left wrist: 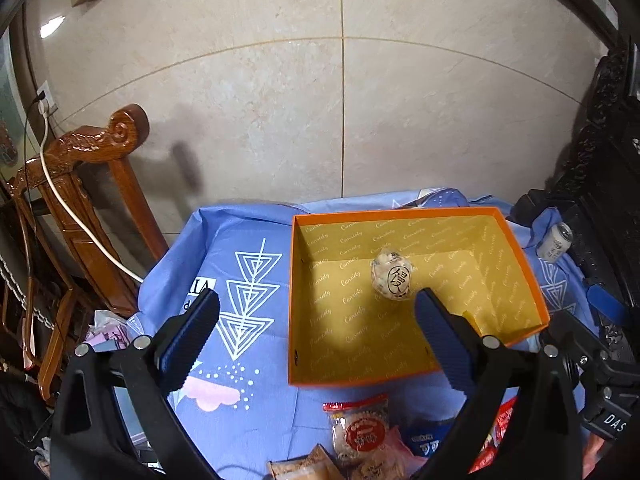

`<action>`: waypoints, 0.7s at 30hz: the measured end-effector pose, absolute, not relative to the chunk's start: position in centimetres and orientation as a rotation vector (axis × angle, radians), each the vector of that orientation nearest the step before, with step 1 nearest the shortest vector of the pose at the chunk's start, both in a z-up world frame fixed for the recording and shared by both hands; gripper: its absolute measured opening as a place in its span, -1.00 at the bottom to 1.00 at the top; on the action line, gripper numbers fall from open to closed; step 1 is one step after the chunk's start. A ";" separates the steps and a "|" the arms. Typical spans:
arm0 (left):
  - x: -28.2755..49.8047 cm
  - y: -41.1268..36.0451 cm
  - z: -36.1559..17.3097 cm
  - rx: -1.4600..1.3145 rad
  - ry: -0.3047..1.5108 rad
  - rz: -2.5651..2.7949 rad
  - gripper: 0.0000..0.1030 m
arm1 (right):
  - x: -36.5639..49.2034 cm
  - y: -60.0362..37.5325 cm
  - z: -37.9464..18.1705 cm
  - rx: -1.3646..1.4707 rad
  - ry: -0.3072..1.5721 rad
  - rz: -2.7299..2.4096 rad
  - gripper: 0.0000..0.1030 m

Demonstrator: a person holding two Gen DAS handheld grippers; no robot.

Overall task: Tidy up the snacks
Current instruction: 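Carry both bags into the orange box and open both grippers, then grasp the red snack bag with the left gripper while the right gripper grasps a bread loaf bag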

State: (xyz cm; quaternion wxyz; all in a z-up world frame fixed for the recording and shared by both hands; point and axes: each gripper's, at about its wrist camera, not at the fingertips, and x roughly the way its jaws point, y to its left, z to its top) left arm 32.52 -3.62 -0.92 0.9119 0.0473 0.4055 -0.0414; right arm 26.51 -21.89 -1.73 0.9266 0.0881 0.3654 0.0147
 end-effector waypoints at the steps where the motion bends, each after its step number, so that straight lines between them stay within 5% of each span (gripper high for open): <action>1: 32.1 -3.5 -0.7 0.099 0.833 -0.087 0.86 | 26.1 -21.8 -1.5 0.179 0.746 0.031 0.71; 14: 24.6 -2.2 1.6 0.094 0.796 -0.095 0.88 | 18.9 -19.6 0.8 0.155 0.706 0.059 0.71; 21: 19.1 0.7 -0.2 0.060 0.805 -0.095 0.92 | 12.8 -18.8 -2.3 0.113 0.767 0.097 0.71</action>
